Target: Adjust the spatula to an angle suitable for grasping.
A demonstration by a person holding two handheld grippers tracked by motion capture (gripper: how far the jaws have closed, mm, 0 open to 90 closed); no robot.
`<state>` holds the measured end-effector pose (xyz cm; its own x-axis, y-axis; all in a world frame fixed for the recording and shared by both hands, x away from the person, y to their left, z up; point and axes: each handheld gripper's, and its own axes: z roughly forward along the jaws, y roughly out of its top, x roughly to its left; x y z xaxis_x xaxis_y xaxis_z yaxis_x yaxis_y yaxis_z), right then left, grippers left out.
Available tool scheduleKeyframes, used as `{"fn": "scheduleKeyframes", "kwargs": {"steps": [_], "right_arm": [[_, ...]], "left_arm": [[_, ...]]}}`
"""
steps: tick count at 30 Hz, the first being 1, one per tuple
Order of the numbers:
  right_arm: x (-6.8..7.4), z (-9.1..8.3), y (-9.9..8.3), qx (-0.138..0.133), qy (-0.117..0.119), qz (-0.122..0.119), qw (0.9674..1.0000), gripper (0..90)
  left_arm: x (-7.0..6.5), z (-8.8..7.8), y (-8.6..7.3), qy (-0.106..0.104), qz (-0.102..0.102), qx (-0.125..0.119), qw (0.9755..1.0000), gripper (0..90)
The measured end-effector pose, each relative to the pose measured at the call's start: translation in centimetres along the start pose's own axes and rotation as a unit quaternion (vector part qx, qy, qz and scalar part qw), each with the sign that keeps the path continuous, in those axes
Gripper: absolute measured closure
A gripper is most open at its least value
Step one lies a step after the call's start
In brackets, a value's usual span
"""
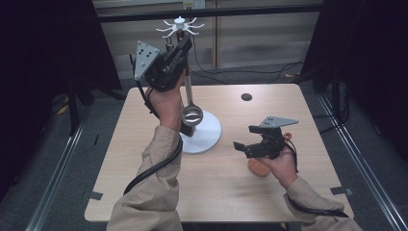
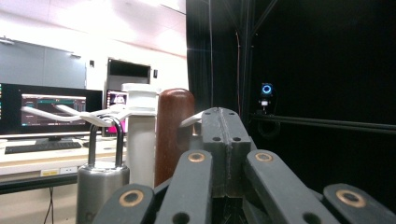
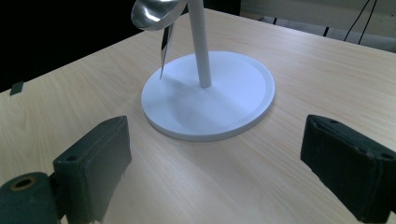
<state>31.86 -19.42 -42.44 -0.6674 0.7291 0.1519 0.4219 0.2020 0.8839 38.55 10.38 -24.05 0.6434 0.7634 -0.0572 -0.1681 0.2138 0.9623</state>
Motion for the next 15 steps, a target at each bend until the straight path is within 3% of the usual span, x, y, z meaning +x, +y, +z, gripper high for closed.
{"fn": "scheduleKeyframes", "kwargs": {"steps": [15], "right_arm": [[0.01, 0.13, -0.05, 0.002, 0.001, 0.001, 1.0000, 8.2]], "left_arm": [[0.78, -0.52, 0.33, 0.010, -0.006, -0.004, 0.9999, 90.0]]}}
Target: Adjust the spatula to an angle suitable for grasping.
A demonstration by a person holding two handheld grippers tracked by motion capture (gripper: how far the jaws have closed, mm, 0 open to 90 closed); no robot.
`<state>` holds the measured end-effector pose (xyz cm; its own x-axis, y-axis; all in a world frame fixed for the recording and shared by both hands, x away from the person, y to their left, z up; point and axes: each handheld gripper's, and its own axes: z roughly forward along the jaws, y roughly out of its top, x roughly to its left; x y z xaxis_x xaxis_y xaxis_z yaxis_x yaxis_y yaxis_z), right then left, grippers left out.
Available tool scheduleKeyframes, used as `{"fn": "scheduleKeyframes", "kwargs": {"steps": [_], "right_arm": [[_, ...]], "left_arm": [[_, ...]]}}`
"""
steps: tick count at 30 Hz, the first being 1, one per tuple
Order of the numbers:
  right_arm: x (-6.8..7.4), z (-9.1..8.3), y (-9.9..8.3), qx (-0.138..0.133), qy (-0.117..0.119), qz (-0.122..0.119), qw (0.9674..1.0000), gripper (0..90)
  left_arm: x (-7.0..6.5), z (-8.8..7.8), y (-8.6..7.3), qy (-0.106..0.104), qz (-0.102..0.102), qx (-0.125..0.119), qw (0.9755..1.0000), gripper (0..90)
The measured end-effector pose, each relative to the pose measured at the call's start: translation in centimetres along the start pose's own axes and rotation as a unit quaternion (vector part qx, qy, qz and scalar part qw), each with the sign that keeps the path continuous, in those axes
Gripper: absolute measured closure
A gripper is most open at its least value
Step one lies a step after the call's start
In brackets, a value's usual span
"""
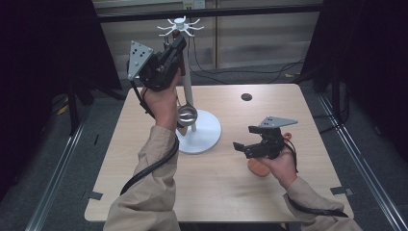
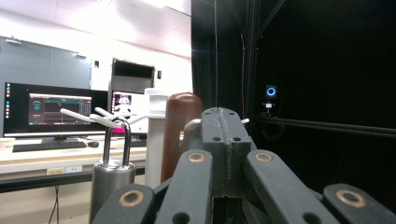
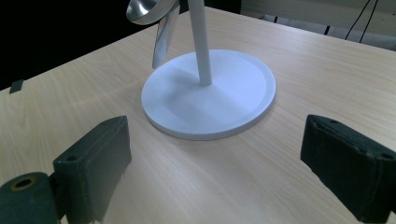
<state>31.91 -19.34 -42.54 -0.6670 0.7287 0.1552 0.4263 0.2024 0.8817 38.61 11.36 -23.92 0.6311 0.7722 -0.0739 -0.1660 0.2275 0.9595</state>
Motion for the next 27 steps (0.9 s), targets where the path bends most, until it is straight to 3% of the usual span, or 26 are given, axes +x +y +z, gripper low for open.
{"fn": "scheduleKeyframes", "kwargs": {"steps": [27], "right_arm": [[0.05, 0.10, -0.01, 0.002, 0.003, -0.005, 1.0000, 8.2]], "left_arm": [[0.95, -0.45, 0.26, 0.012, 0.000, 0.002, 0.9999, 90.0]]}}
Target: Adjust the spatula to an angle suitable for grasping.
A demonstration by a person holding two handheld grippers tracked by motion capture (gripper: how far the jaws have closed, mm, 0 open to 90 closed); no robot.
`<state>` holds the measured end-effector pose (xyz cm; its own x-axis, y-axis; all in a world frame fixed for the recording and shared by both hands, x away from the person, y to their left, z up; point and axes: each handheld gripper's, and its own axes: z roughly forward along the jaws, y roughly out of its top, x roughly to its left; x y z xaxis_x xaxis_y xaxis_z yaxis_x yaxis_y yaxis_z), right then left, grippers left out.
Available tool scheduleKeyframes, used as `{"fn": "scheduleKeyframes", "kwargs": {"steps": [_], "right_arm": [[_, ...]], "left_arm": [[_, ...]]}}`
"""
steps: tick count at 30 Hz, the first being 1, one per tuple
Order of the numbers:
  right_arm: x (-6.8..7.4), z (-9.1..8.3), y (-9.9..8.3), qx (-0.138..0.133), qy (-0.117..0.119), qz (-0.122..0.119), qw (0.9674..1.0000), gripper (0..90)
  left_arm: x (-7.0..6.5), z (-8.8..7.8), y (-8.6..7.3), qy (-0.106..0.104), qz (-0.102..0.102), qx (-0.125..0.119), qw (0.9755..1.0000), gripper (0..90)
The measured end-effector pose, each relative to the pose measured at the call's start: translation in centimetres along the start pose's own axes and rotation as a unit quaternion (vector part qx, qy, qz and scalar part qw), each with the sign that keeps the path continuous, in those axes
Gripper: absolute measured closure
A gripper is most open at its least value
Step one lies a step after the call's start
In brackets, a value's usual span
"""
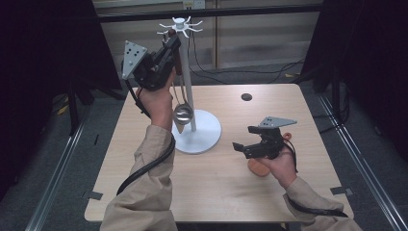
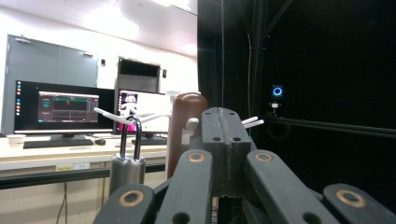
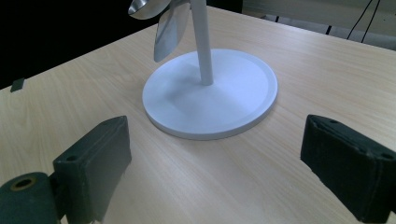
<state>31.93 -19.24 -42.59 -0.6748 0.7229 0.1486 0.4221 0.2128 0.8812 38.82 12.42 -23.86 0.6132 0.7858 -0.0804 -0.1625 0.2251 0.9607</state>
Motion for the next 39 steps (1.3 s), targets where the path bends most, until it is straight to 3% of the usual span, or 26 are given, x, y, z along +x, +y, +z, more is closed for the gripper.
{"fn": "scheduleKeyframes", "kwargs": {"steps": [22, 32, 39], "right_arm": [[0.0, 0.0, 0.0, -0.002, 0.001, -0.003, 1.0000, 8.1], [-0.1, -0.1, 0.0, -0.002, -0.001, -0.002, 1.0000, 8.0], [-0.1, -0.1, 0.0, -0.001, -0.002, -0.005, 1.0000, 8.0]], "left_arm": [[0.2, -0.2, 0.0, 0.002, -0.006, 0.003, 1.0000, 90.0], [0.1, -1.3, -0.4, -0.005, -0.004, 0.001, 1.0000, 90.0], [-0.4, -2.3, -1.7, -0.014, -0.008, 0.011, 0.9998, 81.9]]}}
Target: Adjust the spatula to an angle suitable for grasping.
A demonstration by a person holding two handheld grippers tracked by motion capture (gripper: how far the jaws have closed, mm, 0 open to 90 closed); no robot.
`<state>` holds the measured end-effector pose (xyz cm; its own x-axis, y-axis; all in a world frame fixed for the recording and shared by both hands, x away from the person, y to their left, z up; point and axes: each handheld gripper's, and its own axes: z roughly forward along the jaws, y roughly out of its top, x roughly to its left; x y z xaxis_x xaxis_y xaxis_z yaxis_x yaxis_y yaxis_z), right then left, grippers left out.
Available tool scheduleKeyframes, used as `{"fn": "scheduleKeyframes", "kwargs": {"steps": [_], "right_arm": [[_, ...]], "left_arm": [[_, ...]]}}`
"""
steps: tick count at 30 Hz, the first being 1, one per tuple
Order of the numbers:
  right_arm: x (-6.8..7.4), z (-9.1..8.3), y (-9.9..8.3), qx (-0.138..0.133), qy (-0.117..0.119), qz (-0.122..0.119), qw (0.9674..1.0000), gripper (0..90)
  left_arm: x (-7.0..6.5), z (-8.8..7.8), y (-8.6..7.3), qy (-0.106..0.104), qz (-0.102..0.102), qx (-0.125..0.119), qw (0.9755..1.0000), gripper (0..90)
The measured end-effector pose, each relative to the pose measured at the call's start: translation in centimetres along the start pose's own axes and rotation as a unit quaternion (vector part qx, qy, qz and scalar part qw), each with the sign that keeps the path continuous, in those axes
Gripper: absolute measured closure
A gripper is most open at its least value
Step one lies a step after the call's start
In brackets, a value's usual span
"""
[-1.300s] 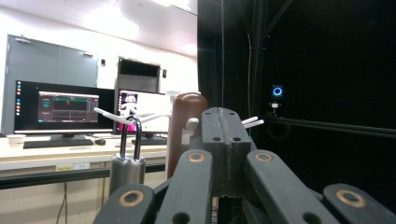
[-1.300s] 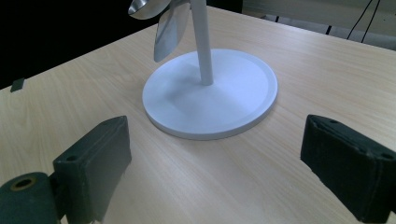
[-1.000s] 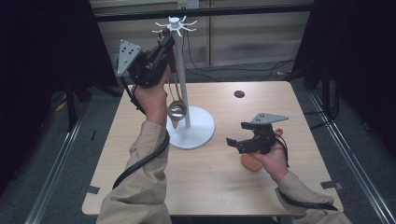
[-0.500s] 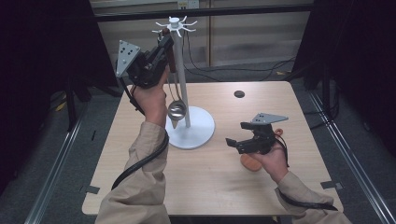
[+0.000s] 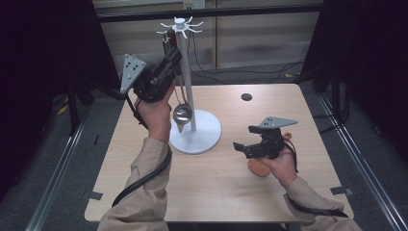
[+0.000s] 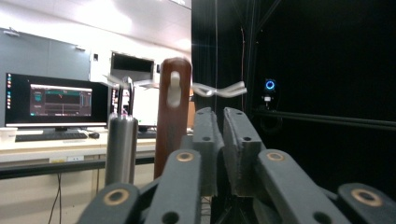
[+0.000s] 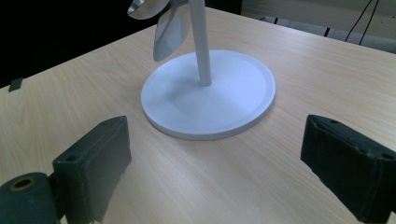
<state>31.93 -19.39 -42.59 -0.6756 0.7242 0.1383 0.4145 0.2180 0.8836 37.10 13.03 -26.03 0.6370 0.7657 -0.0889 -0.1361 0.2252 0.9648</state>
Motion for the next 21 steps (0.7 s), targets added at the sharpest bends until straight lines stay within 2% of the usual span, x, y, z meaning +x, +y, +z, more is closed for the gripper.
{"fn": "scheduleKeyframes", "kwargs": {"steps": [3, 12, 14, 16, 18, 21], "right_arm": [[0.0, 0.0, 0.0, 0.001, 0.000, -0.001, 1.0000, 8.0], [-0.3, -0.1, -0.1, 0.001, -0.004, 0.000, 1.0000, 8.0], [-0.3, -0.2, -0.1, 0.000, -0.004, 0.000, 1.0000, 8.0], [-0.3, -0.2, -0.1, 0.000, -0.006, -0.001, 1.0000, 8.0], [-0.3, -0.2, -0.1, 0.000, -0.007, -0.002, 1.0000, 8.0], [-0.4, -0.3, -0.2, -0.001, -0.010, 0.002, 1.0000, 8.0]], "left_arm": [[-0.2, -0.4, -0.5, -0.001, 0.003, 0.003, 1.0000, 77.4], [-0.7, -1.7, -2.9, -0.006, -0.013, 0.023, 0.9996, 57.9], [-0.9, -2.0, -3.8, -0.013, -0.005, 0.040, 0.9991, 55.3], [-1.0, -2.2, -4.6, -0.023, -0.008, 0.050, 0.9985, 51.1], [-1.2, -2.3, -5.1, -0.023, -0.004, 0.056, 0.9981, 46.7], [-1.5, -2.7, -6.0, -0.031, -0.010, 0.068, 0.9971, 40.6]]}}
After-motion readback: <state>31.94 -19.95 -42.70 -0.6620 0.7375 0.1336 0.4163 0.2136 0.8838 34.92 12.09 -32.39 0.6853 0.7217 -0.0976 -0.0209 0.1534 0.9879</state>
